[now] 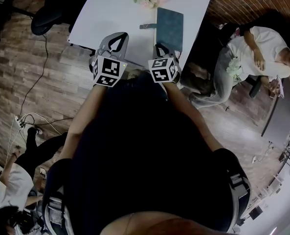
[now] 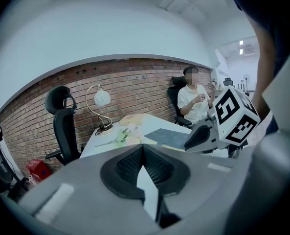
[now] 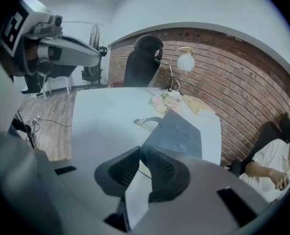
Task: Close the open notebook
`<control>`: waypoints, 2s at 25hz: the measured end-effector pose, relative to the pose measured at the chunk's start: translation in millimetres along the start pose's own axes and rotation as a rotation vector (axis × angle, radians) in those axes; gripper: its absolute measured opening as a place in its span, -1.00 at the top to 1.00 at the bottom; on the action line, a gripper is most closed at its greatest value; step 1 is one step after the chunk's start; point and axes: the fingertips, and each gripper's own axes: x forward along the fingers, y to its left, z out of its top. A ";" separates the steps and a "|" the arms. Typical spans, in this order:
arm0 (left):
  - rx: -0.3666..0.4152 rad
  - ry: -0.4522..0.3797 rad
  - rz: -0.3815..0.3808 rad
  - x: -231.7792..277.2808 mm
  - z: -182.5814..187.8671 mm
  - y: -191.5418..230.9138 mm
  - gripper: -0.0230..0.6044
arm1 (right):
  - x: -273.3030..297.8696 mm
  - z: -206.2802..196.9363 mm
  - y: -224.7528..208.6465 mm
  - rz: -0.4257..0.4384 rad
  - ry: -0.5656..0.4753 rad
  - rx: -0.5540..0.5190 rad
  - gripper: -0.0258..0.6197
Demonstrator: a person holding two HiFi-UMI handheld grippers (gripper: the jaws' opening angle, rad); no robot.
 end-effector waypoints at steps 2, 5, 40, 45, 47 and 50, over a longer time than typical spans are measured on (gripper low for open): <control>-0.002 0.002 0.004 -0.6 -0.5 1.1 0.90 | 2.0 -0.9 0.5 0.004 0.005 -0.002 0.80; -0.004 0.003 0.009 -2.0 -1.0 2.7 0.91 | 4.4 -2.2 1.6 0.013 0.017 0.001 0.79; 0.043 -0.480 0.002 10.3 261.5 -30.0 0.91 | -238.7 121.6 -214.9 -0.430 -0.642 0.298 0.88; 0.033 -0.564 0.056 -6.7 317.8 -25.6 0.91 | -291.7 141.5 -253.4 -0.497 -0.742 0.274 0.88; 0.042 -0.580 0.076 -11.8 328.6 -26.4 0.91 | -302.0 145.8 -259.9 -0.496 -0.762 0.256 0.88; 0.042 -0.577 0.100 -14.3 333.4 -30.9 0.91 | -308.1 145.8 -264.0 -0.469 -0.787 0.255 0.88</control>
